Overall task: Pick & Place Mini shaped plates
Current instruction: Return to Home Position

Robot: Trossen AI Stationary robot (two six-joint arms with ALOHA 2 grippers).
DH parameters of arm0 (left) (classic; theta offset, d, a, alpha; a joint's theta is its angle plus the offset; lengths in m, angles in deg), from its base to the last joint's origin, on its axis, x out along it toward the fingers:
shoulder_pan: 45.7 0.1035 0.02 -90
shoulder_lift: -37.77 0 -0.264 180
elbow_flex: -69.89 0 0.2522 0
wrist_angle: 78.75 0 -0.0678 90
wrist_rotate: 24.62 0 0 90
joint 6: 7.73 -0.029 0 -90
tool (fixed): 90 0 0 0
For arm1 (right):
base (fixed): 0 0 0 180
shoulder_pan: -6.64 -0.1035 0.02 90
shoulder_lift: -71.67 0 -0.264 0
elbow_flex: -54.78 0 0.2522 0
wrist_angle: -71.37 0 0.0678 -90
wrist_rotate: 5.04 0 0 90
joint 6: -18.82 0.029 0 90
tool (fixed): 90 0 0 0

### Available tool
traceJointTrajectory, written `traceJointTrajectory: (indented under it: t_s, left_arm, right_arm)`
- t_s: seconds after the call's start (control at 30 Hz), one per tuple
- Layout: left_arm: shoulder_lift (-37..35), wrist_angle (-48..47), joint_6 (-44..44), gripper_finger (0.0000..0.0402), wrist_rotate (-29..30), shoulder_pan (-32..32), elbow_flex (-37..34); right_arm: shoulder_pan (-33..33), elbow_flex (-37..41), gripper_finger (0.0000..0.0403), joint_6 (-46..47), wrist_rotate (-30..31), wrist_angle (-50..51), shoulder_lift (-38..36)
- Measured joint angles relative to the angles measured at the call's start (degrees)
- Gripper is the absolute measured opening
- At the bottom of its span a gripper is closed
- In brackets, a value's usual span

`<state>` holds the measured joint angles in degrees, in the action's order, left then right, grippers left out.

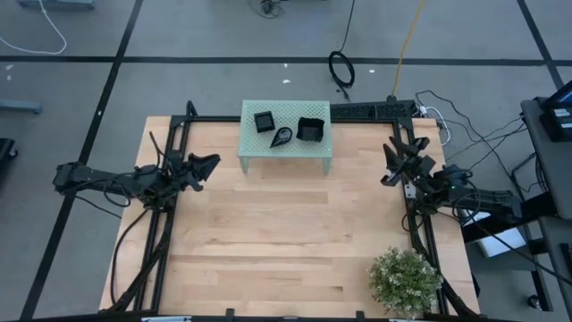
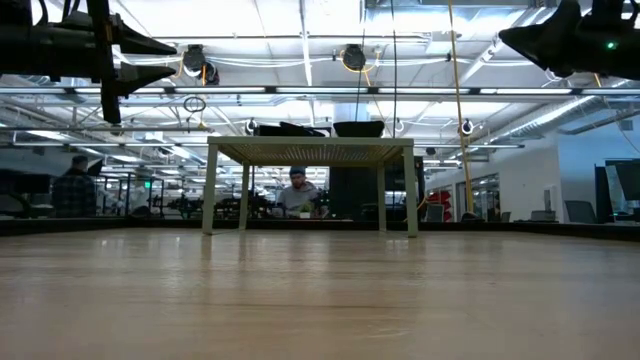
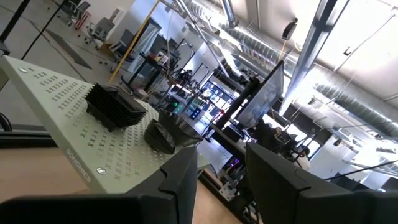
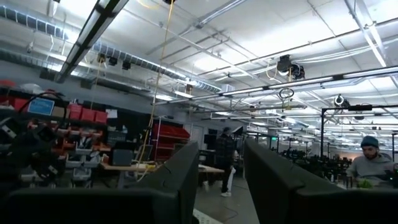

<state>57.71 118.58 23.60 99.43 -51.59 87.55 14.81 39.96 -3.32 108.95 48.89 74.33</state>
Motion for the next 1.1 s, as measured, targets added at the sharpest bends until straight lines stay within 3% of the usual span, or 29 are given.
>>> traceJointTrajectory:
  t_s: [1.1]
  left_arm:
    - [0.0, 0.0, 0.0, 0.0141, 0.0, 0.0, -0.02]
  right_arm:
    - [-2.67, 0.07, 0.0116, 0.4, -0.07, 2.74, 0.0]
